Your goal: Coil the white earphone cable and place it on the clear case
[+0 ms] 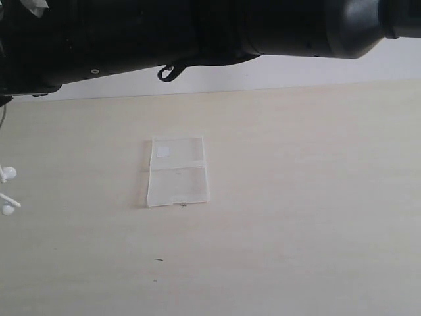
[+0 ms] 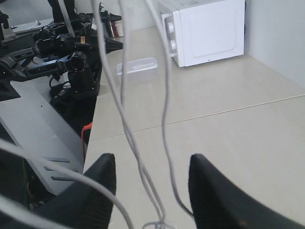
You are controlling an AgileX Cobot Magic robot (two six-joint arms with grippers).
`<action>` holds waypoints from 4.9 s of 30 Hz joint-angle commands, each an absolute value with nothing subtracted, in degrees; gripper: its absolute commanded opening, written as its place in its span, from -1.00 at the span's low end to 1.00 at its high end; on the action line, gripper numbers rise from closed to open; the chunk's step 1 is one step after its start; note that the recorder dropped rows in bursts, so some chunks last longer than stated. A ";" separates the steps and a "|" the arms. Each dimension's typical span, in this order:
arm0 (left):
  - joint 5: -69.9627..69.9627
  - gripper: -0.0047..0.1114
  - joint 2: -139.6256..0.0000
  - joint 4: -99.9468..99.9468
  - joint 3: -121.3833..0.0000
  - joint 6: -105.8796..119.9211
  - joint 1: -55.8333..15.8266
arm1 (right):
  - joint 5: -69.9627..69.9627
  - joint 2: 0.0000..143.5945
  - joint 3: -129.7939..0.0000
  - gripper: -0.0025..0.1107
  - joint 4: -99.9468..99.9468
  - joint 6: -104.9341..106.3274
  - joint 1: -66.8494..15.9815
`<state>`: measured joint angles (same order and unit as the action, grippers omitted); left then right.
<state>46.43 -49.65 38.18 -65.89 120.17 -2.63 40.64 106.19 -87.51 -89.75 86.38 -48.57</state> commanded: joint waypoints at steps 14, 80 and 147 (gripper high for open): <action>44.60 -0.92 -49.23 41.79 -66.30 120.02 -2.97 | 40.56 106.14 -87.91 -0.59 -90.24 87.25 -49.61; 42.67 -0.92 -48.55 42.17 -66.30 120.02 -2.97 | 41.93 105.63 -87.91 0.17 -86.23 84.16 -49.54; 42.67 -0.92 -48.18 42.39 -66.30 120.02 -2.97 | 32.87 104.83 -87.80 -0.63 -83.61 80.93 -49.29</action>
<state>43.36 -48.65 41.67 -65.89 120.17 -2.63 32.81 104.96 -87.51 -82.73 80.29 -49.46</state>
